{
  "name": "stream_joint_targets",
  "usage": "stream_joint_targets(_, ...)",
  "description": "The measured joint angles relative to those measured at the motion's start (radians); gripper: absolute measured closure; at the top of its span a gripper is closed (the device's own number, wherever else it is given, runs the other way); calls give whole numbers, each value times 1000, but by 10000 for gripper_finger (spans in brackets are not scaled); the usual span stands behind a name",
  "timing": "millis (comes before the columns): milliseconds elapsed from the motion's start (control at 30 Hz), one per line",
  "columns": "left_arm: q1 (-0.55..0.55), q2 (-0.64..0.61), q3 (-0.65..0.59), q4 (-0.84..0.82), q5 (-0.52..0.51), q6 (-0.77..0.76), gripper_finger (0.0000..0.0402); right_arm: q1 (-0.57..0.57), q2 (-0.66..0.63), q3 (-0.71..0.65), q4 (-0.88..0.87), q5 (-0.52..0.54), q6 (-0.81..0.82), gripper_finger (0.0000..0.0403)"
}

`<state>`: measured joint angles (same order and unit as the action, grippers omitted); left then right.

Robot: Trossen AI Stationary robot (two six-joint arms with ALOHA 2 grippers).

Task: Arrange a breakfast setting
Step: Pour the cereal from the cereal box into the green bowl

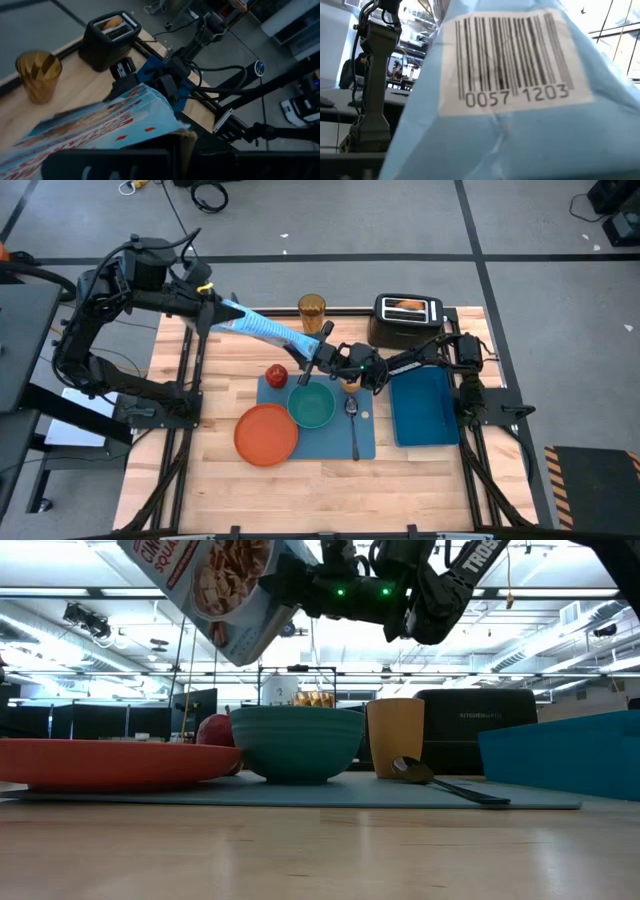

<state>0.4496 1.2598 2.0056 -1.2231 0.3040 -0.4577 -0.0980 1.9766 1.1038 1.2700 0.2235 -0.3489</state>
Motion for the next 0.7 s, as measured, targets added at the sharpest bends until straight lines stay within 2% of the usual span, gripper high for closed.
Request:
stream_joint_targets(200,0,0,0,6,-18,105,351,18,0,0,-1,46,-2,253)
stream_joint_targets(400,3,-26,0,118,-27,186,287,55,-56,-13,-19,115,-1,263)
stream_joint_targets(567,3,-102,0,292,-31,279,230,85,-181,-112,-81,151,65,263)
stream_joint_targets(700,3,-163,0,349,-38,376,201,125,-341,-219,-204,154,142,263)
